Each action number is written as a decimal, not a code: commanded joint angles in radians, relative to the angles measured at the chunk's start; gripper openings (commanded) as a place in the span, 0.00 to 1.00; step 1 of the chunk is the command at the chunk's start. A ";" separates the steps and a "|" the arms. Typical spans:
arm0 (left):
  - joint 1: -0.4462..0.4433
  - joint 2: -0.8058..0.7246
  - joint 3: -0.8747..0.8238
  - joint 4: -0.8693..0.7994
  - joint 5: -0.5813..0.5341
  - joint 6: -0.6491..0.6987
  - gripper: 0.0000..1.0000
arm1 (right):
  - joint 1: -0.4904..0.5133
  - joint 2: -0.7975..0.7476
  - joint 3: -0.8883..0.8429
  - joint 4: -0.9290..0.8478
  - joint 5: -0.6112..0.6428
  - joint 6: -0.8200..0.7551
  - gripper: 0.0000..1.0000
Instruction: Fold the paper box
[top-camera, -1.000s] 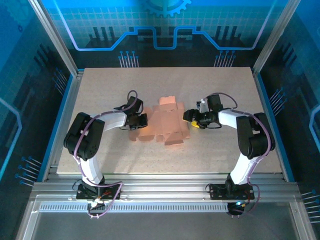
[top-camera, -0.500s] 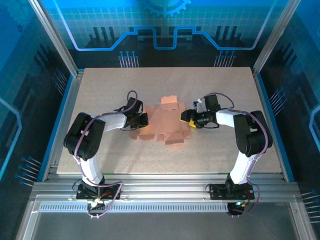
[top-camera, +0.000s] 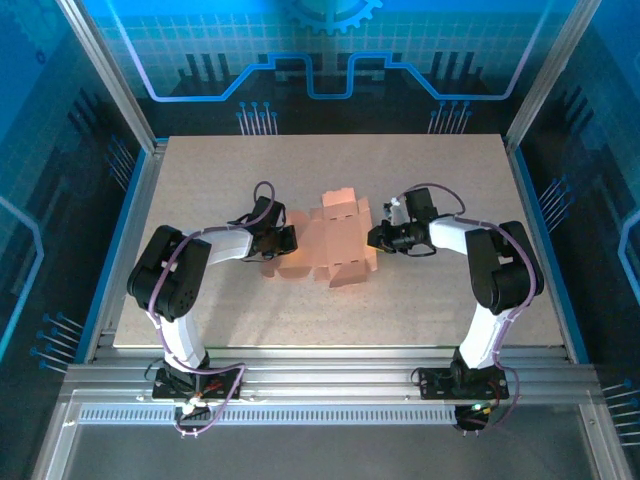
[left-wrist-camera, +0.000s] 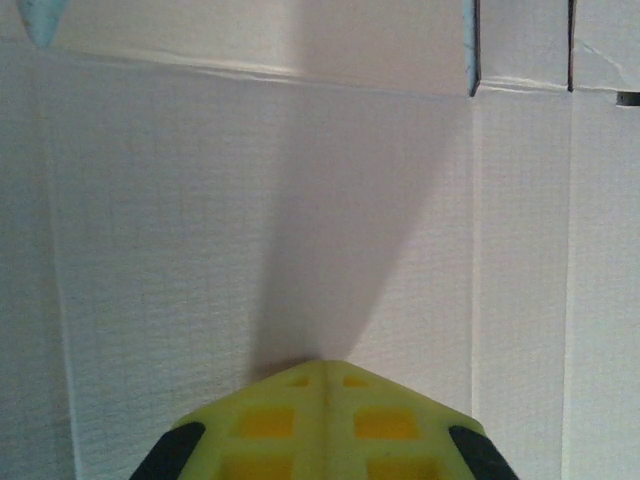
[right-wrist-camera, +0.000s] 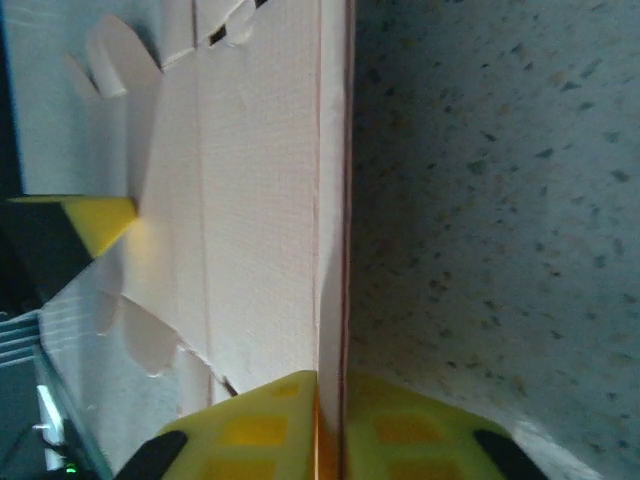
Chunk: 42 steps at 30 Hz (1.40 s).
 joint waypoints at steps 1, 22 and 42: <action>-0.006 0.012 -0.049 -0.107 0.005 -0.026 0.03 | 0.024 -0.018 0.062 -0.135 0.104 -0.063 0.10; -0.023 -0.146 -0.049 -0.136 -0.049 -0.026 0.56 | 0.144 0.028 0.266 -0.483 0.530 -0.259 0.00; 0.143 -0.318 -0.087 -0.123 -0.024 0.025 0.90 | 0.391 0.217 0.449 -0.448 1.449 -0.707 0.00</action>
